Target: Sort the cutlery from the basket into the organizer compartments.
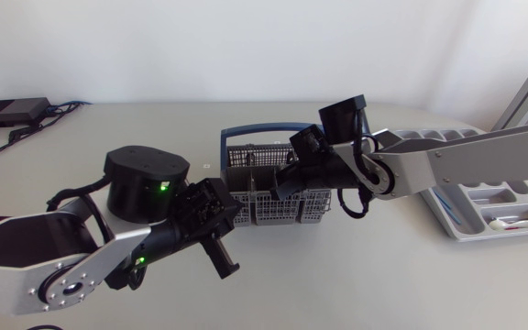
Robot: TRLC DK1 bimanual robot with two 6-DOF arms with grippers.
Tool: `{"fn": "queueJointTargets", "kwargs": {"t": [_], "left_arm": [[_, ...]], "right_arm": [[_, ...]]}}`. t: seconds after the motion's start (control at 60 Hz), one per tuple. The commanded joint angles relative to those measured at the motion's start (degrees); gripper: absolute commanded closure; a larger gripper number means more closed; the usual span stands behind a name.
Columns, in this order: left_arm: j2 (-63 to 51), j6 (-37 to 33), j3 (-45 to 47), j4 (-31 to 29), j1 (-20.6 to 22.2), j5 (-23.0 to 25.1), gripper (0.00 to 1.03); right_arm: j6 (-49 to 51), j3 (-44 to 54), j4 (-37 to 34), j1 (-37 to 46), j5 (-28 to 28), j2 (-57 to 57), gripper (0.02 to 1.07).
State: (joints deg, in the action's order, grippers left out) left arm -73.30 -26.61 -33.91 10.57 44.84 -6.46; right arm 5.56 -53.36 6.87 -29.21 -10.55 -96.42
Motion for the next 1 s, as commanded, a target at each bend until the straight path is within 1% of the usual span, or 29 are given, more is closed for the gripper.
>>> {"fn": "queueJointTargets", "kwargs": {"t": [0.0, 0.217, 0.333, 0.45, 0.567, 0.717, 0.983], "left_arm": [[-0.18, 1.21, -0.81, 0.24, 0.69, -0.40, 1.00], [0.88, 1.30, -0.28, 0.07, 0.69, -0.57, 1.00], [1.14, 1.30, -0.19, -0.11, 0.60, -0.75, 1.00], [1.14, 1.30, -0.10, -0.11, 0.60, -0.84, 1.00], [1.14, 1.30, -0.01, -0.02, 0.69, -0.92, 1.00], [1.14, 1.21, -0.01, -0.11, 0.51, -0.92, 1.00], [1.05, 1.21, -0.45, -0.37, 0.60, -1.19, 1.00]], "right_arm": [[0.94, 1.16, 0.07, -0.50, 0.70, 1.06, 1.01], [1.12, 3.79, -0.19, -1.11, 0.79, 5.54, 1.01], [1.12, 4.76, -0.81, -0.93, -0.26, 7.92, 1.01], [0.24, 4.94, -2.74, 0.74, -5.36, 11.52, 1.01], [-1.61, 4.32, -5.64, 3.99, -13.80, 16.00, 1.01], [-2.49, 3.79, -9.25, 6.62, -18.81, 21.01, 1.01], [-2.57, 2.48, -17.77, 15.94, -29.36, 29.45, 1.01]]}}
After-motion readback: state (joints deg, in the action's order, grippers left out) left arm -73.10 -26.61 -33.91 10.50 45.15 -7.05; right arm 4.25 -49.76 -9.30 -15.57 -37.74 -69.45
